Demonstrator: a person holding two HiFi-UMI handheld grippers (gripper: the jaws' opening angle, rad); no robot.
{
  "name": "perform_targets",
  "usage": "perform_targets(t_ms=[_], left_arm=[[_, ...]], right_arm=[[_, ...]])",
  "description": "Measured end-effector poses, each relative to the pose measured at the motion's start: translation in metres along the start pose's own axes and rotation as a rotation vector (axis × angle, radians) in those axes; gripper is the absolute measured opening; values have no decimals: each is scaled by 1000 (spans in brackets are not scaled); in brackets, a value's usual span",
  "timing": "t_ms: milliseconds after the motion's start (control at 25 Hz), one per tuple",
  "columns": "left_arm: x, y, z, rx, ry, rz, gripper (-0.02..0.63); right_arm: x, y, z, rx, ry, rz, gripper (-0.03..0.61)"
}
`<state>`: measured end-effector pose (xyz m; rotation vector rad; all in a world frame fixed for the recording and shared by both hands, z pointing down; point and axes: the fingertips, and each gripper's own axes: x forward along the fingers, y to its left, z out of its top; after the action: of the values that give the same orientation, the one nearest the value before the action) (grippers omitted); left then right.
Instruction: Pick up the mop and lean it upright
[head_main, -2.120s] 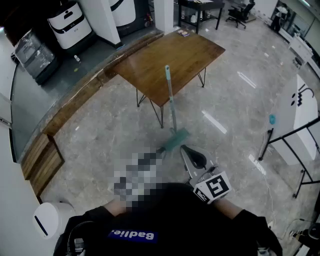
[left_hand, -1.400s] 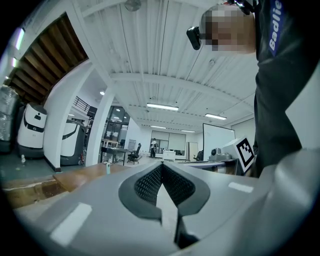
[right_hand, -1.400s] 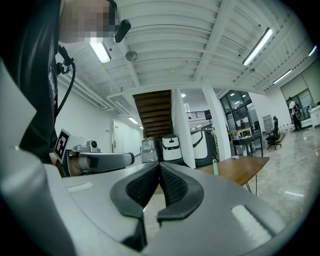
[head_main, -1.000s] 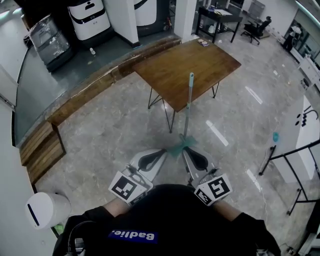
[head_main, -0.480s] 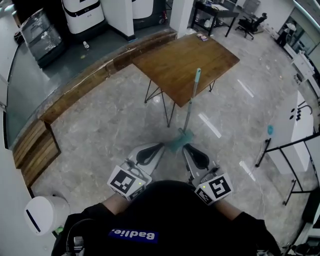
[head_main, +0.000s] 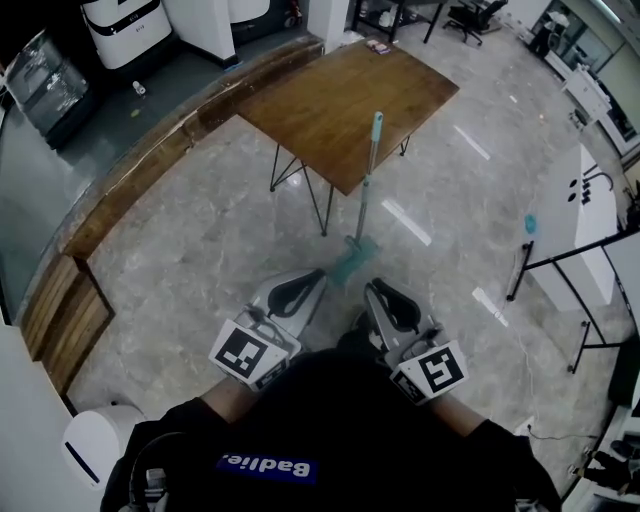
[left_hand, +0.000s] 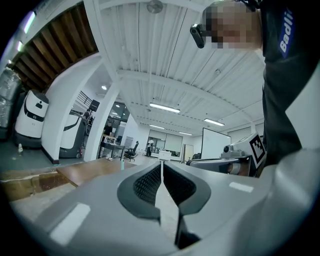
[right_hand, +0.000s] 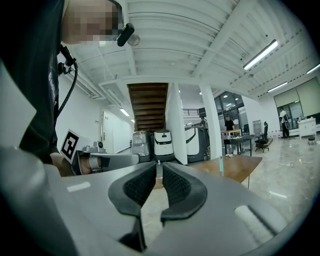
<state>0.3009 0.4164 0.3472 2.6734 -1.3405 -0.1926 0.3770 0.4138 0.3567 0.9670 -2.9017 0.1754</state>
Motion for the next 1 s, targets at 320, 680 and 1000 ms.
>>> perform_targets(t_ms=[320, 680, 1000], left_arm=[[47, 6, -3, 26, 52, 20, 38], [123, 27, 3, 76, 99, 87, 46], [196, 44, -13, 101, 183, 169, 58]], right_arm=[[13, -44, 8, 34, -48, 36, 46], [35, -125, 16, 73, -62, 85, 49], [38, -199, 12, 85, -58, 148, 49]])
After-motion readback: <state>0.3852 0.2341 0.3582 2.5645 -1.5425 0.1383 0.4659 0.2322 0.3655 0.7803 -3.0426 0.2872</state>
